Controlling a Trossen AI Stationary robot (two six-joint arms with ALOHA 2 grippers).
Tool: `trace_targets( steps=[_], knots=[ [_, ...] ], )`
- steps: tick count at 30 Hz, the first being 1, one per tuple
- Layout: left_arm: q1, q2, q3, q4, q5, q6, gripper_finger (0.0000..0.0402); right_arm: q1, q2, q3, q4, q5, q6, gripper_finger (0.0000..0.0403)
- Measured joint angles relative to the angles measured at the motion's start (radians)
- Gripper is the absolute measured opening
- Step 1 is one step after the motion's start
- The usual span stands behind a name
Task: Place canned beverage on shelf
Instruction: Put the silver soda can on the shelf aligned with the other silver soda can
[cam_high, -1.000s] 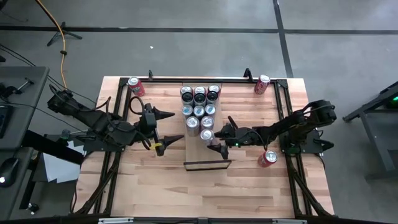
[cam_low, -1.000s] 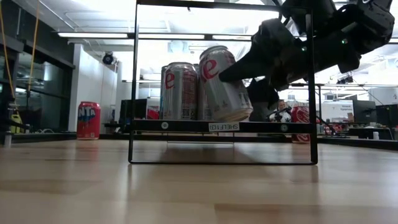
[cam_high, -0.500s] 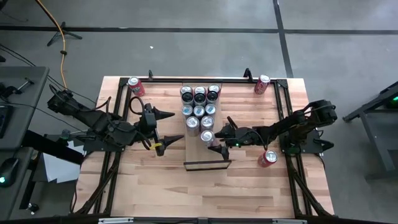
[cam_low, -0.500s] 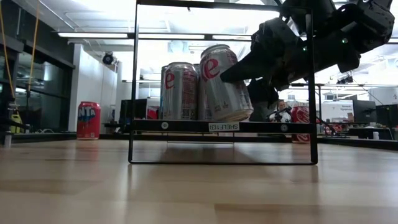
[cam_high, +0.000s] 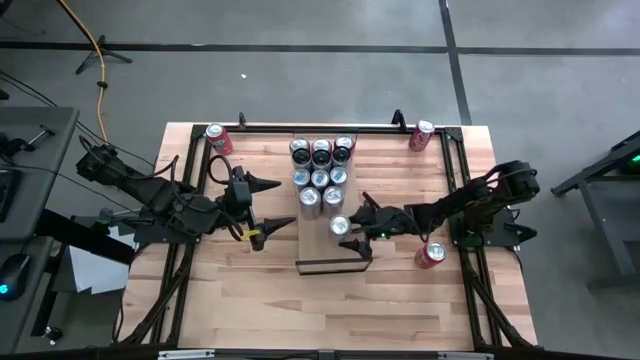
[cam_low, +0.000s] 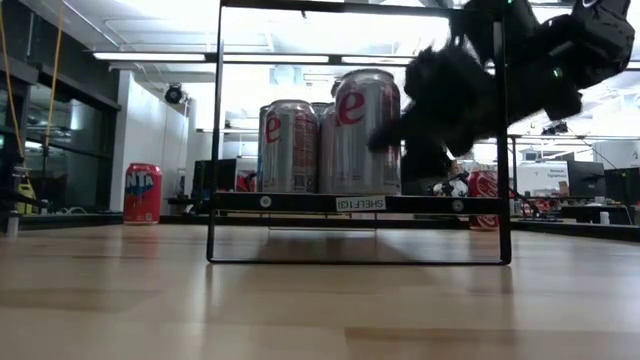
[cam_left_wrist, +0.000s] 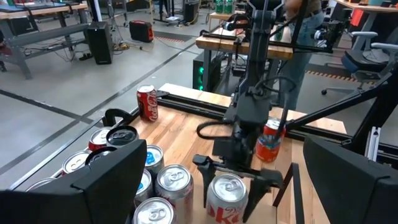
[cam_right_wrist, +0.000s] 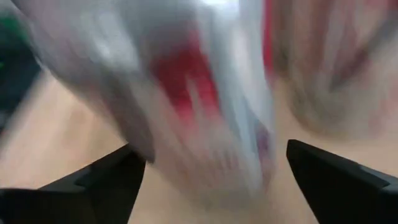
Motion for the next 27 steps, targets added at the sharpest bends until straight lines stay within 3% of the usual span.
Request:
trace_targets(
  steps=[6,11,20,27],
  knots=[
    [0.000,0.000,0.000,0.000,0.000,0.000,0.0379,0.004,-0.029,0.000,-0.136,-0.009,-0.018,0.0390],
    [0.000,0.000,-0.001,-0.001,0.000,0.000,0.0379,0.004,-0.130,0.003,-0.330,-0.028,0.052,0.0391],
    [0.000,0.000,-0.001,-0.001,0.040,0.001,0.0379,0.004,-0.435,0.001,-0.618,-0.062,0.089,0.0392],
    [0.000,0.000,-0.001,-0.013,0.039,0.083,0.0379,0.005,-0.728,0.001,-0.803,-0.068,0.260,0.0392]
  ],
)
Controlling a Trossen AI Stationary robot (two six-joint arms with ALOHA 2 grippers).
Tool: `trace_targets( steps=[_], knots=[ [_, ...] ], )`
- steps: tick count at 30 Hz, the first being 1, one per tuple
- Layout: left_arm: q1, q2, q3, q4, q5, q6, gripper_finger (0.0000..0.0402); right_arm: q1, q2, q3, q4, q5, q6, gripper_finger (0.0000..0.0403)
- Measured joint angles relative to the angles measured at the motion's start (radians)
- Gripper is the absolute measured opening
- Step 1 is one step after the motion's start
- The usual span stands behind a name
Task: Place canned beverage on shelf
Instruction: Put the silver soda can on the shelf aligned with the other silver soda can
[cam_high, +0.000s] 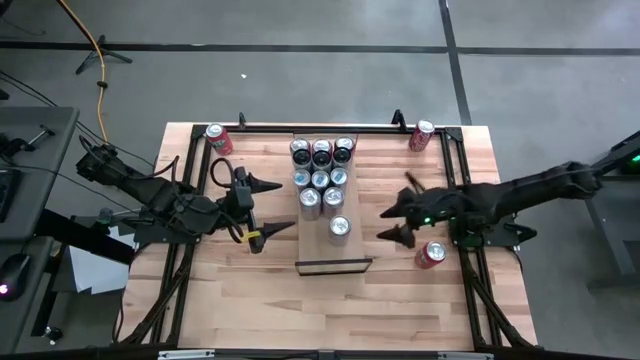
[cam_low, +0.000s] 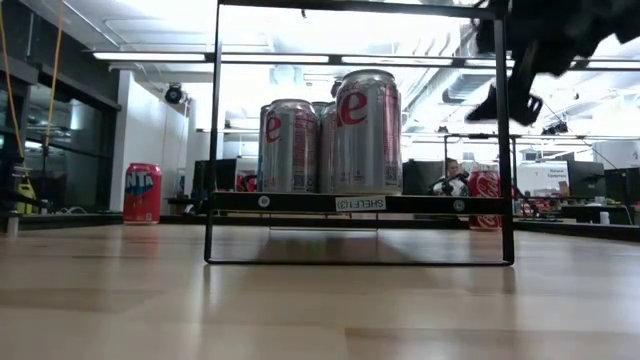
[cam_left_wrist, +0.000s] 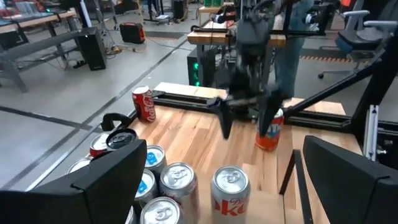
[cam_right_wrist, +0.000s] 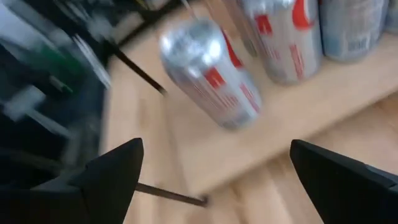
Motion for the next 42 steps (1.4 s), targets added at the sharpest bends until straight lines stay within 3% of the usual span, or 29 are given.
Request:
trace_targets(
  steps=[5,13,17,22,26,34,38,42],
  knots=[
    [0.022,0.000,0.000,0.016,-0.016,-0.027,0.0379,0.000,-0.154,0.000,0.057,0.021,0.148,0.0392],
    [0.040,0.000,-0.006,0.021,0.030,-0.101,0.0378,0.001,-0.190,0.001,0.340,0.297,0.269,0.0392],
    [0.040,-0.008,-0.151,0.140,0.047,-0.177,0.0378,0.000,-0.150,0.001,0.460,0.283,0.232,0.0392],
    [0.038,-0.019,-0.375,0.490,0.069,-0.298,0.0378,0.001,-0.073,0.025,0.528,0.184,0.138,0.0392],
    [0.039,-0.019,-0.421,0.681,0.049,-0.262,0.0378,0.001,0.037,0.171,0.399,0.100,0.033,0.0388],
    [0.039,-0.073,-0.420,0.837,0.013,0.000,0.0378,0.001,0.287,0.614,-0.182,0.044,-0.275,0.0352],
    [0.039,-0.139,-0.420,0.839,-0.015,0.022,0.0378,0.001,0.417,0.781,-0.361,0.043,-0.347,0.0312],
    [0.039,-0.194,-0.420,0.837,-0.032,0.023,0.0378,0.002,0.540,0.886,-0.427,0.026,-0.384,0.0241]
  ],
)
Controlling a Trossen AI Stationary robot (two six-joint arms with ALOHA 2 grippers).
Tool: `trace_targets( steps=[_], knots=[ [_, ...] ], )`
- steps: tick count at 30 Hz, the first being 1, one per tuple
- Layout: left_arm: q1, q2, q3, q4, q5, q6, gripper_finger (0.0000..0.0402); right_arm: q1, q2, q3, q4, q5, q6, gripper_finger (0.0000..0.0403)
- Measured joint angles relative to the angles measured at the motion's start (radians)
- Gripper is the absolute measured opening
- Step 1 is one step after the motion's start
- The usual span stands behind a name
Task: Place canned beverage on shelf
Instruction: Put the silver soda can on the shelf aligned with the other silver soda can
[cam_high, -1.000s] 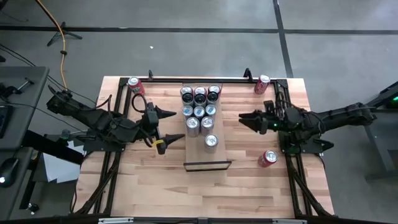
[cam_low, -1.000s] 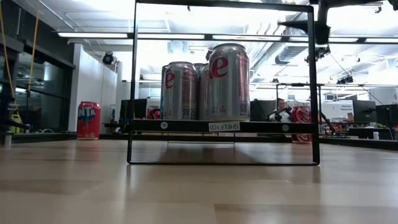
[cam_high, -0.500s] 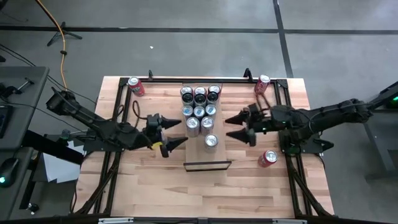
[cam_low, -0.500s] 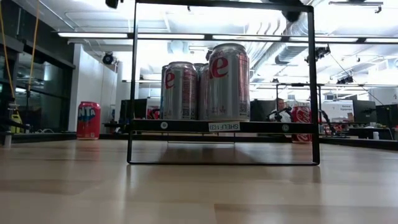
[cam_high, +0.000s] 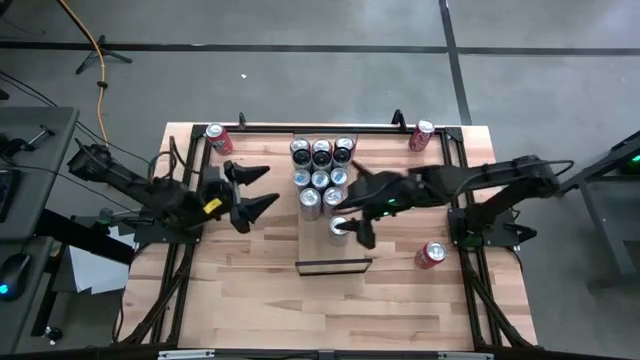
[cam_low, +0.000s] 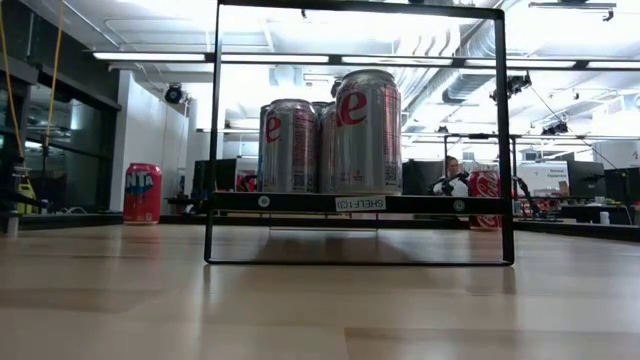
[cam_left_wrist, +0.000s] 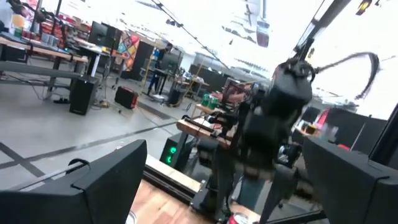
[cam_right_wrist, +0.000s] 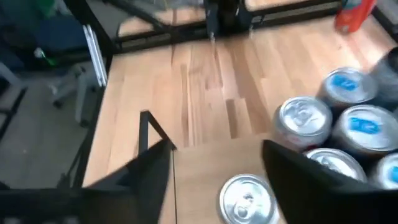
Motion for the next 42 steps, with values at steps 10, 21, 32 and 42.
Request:
trace_targets(
  steps=[10,21,32,42],
  knots=[
    [0.000,-0.032,0.000,-0.023,0.003,0.000,0.0378,0.023,0.275,0.167,-0.052,-0.001,-0.133,0.0015],
    [0.000,-0.023,0.000,-0.035,0.004,-0.021,0.0378,0.026,0.422,0.228,-0.208,0.015,-0.196,0.0006],
    [0.000,-0.023,0.000,-0.039,0.002,-0.020,0.0378,0.015,0.429,0.229,-0.258,0.127,-0.242,0.0000],
    [0.000,-0.023,0.000,-0.041,0.000,-0.019,0.0378,0.005,0.429,0.229,-0.358,0.173,-0.237,0.0000]
  ],
)
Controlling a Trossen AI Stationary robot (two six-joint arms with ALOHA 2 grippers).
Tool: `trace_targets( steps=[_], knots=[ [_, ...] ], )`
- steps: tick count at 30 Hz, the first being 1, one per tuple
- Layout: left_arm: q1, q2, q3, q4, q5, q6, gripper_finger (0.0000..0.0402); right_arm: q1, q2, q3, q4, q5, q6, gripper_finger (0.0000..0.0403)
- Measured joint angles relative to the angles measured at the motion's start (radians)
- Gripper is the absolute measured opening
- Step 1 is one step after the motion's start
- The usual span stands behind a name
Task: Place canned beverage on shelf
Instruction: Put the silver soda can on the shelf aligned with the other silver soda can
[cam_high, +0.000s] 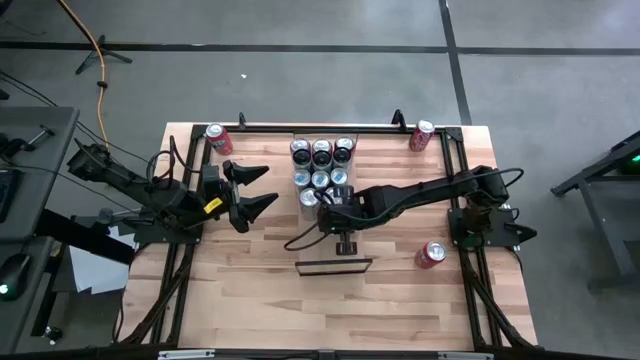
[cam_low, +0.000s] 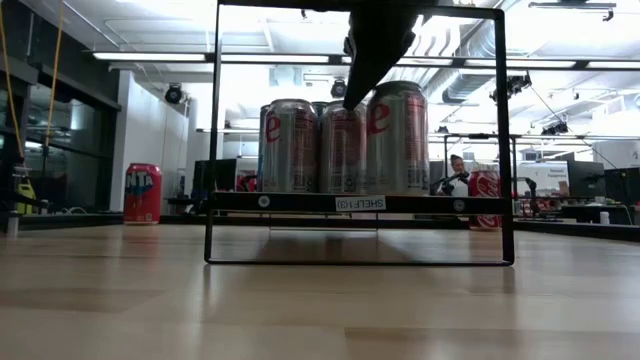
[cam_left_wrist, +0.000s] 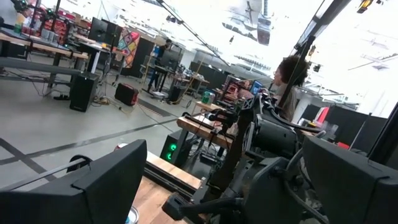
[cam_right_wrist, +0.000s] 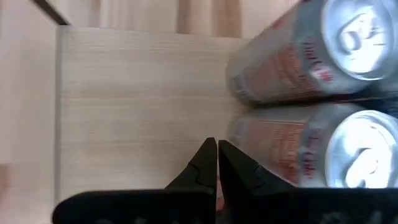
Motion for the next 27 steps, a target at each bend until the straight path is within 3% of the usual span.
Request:
trace_targets(
  steps=[6,12,17,21,27],
  knots=[
    [0.000,0.000,0.000,-0.023,-0.024,0.000,0.0378,0.000,-0.004,-0.001,0.010,0.106,-0.005,0.0000],
    [0.000,0.000,0.000,-0.030,-0.031,0.000,0.0378,0.015,-0.105,-0.002,0.056,0.094,-0.034,0.0000],
    [0.000,0.000,0.000,-0.032,-0.031,0.001,0.0378,0.048,-0.222,-0.028,0.034,0.076,0.082,0.0000],
    [0.000,0.000,0.000,-0.043,-0.031,0.000,0.0378,0.086,-0.305,-0.162,0.078,0.076,0.314,0.0000],
    [0.000,0.000,0.000,-0.050,-0.031,0.000,0.0378,0.138,-0.350,-0.334,0.274,0.053,0.816,0.0000]
  ],
)
